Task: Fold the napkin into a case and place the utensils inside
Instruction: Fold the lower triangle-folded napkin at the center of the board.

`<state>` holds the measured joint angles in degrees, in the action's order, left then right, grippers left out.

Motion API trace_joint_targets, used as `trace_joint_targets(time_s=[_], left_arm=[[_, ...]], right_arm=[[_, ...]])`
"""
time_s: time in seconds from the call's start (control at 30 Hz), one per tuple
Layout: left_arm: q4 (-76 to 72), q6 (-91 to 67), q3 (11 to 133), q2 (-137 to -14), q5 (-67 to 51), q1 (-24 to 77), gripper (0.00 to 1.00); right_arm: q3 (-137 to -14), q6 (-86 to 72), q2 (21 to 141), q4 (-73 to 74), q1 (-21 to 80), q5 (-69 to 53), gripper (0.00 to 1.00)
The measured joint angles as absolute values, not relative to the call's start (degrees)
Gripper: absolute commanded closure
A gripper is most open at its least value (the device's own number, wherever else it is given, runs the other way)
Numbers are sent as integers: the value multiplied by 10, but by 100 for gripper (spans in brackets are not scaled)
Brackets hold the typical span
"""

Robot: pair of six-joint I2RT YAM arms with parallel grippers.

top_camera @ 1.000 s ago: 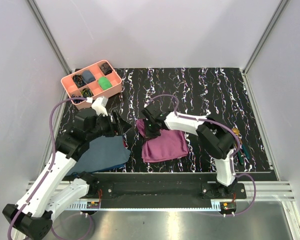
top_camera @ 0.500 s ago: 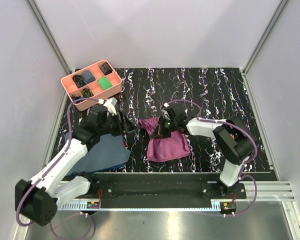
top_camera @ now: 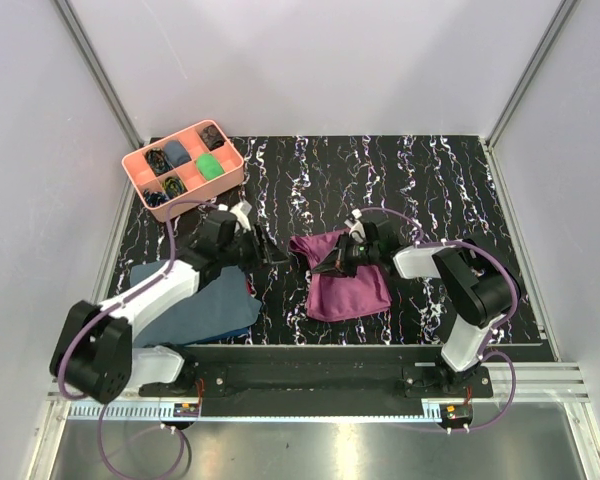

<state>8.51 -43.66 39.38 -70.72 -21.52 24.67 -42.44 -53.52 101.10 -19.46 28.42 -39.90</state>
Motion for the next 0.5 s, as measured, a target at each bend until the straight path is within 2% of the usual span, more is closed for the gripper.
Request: trace_joint_targets(time_s=[0.1,0.13,0.27,0.47,0.5], left_arm=[[42,-456,391,-749,-221,267,46],[30,-462,391,-763,-223,275,51],[-24,-494,389,-810,-229,301,54],[-87,-537,357,-825,-230,308,31],[-90,-542,355,-825,-229,308,30]], right_arm=[[-412,-548,1011,-229,278,-415,100],[-408,-552,1011,-241,277,-419,100],[-385,-568,1011,-277,269,-437,100],[-380,-583,1011,-306,266,-454,100],[-380,-583,1011,-308,266,-456,100]])
